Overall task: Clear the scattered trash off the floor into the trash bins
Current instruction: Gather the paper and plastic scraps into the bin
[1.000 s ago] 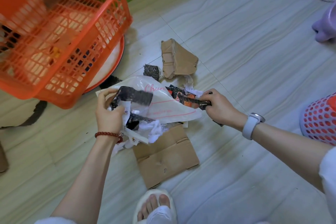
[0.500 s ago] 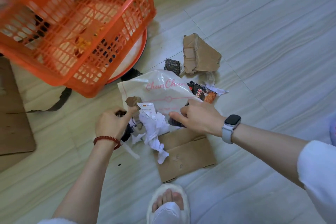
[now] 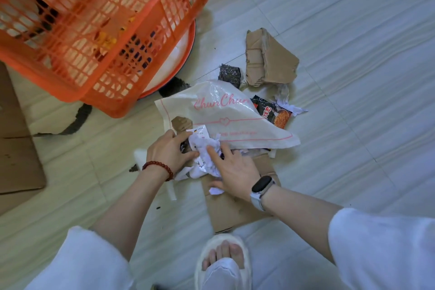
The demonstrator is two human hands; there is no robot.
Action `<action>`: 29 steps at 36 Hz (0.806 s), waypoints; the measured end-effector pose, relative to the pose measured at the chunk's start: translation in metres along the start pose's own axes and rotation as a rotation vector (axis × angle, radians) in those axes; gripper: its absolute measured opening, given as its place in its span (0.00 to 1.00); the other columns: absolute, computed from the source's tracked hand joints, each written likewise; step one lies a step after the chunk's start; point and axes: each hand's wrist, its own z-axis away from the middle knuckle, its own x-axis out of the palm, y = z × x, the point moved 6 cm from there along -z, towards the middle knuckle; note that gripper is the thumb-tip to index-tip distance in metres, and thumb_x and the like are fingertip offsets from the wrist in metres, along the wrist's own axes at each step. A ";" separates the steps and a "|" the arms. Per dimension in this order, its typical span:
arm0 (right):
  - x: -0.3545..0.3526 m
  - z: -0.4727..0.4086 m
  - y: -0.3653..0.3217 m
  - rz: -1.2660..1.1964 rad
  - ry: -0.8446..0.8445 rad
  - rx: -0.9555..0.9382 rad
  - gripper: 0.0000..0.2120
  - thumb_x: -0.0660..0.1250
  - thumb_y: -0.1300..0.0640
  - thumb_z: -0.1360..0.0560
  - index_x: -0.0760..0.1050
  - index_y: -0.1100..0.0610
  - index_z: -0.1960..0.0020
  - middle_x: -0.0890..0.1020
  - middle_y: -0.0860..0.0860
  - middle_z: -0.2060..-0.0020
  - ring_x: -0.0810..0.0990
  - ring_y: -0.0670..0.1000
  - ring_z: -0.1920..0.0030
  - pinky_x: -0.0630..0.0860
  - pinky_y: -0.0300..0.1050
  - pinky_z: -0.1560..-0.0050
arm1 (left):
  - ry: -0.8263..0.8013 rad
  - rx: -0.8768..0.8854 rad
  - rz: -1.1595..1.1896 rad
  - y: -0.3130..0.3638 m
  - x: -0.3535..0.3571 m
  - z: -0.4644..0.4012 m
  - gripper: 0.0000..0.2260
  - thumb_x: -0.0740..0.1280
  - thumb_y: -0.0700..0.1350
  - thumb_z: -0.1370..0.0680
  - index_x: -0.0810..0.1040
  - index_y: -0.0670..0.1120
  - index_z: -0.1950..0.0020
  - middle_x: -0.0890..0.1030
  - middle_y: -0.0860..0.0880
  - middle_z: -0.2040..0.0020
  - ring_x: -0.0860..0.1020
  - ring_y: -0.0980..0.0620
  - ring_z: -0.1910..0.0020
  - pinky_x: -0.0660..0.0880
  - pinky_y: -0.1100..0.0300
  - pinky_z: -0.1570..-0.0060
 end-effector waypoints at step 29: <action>-0.058 0.035 0.092 -0.714 0.404 0.160 0.09 0.61 0.61 0.36 0.63 0.54 0.72 0.66 0.45 0.76 0.67 0.52 0.69 0.60 0.41 0.69 | 0.344 -0.270 1.045 -0.008 -0.005 0.015 0.16 0.65 0.39 0.27 0.61 0.45 0.71 0.61 0.52 0.73 0.59 0.56 0.73 0.57 0.58 0.68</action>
